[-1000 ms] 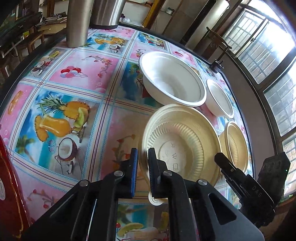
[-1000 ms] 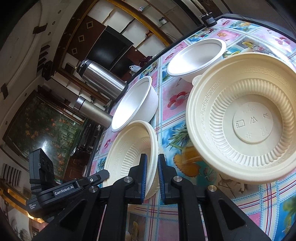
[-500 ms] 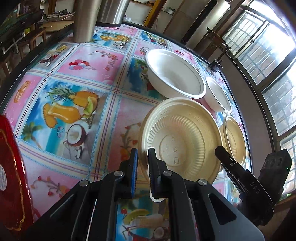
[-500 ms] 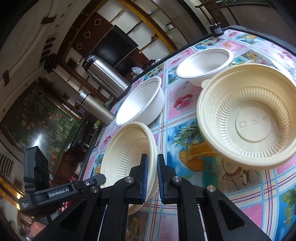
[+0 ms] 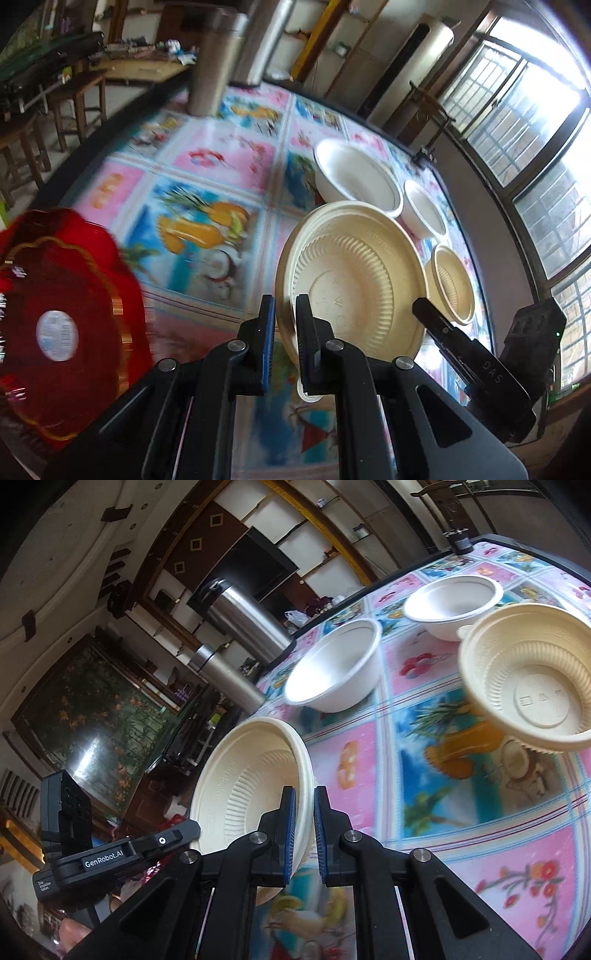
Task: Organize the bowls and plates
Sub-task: 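Carry the cream plate onto the red plate stack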
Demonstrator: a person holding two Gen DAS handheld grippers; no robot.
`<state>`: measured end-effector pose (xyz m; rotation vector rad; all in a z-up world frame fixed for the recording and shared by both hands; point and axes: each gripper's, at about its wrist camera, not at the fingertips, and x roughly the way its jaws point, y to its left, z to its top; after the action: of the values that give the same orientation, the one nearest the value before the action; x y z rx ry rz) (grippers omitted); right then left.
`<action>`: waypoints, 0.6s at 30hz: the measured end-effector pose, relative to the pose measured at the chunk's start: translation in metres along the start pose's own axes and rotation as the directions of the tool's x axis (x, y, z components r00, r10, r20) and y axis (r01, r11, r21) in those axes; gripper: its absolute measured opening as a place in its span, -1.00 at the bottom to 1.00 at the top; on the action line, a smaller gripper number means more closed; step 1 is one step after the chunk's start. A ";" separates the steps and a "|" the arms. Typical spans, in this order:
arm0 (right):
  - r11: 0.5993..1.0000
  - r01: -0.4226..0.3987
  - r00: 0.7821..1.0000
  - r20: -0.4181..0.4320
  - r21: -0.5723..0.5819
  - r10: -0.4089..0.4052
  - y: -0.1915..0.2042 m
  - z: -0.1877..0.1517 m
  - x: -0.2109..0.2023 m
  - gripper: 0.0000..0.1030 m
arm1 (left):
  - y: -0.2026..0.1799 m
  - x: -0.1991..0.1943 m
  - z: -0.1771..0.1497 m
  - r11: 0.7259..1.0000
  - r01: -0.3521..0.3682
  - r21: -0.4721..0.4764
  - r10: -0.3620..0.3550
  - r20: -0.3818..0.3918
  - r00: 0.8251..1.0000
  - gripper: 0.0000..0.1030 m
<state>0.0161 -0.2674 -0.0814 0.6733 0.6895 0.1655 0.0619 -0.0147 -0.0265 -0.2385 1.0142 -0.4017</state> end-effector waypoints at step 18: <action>0.971 -0.174 0.971 -0.192 -0.167 0.141 0.137 -0.038 0.069 -0.80 | 0.103 -0.118 -0.016 0.989 -0.109 -0.104 0.131 0.227 0.965 -0.83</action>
<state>0.0548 -0.1166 -0.0542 0.5398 0.7826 0.4360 0.0150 0.1294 0.0178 -0.2967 0.8115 -0.2117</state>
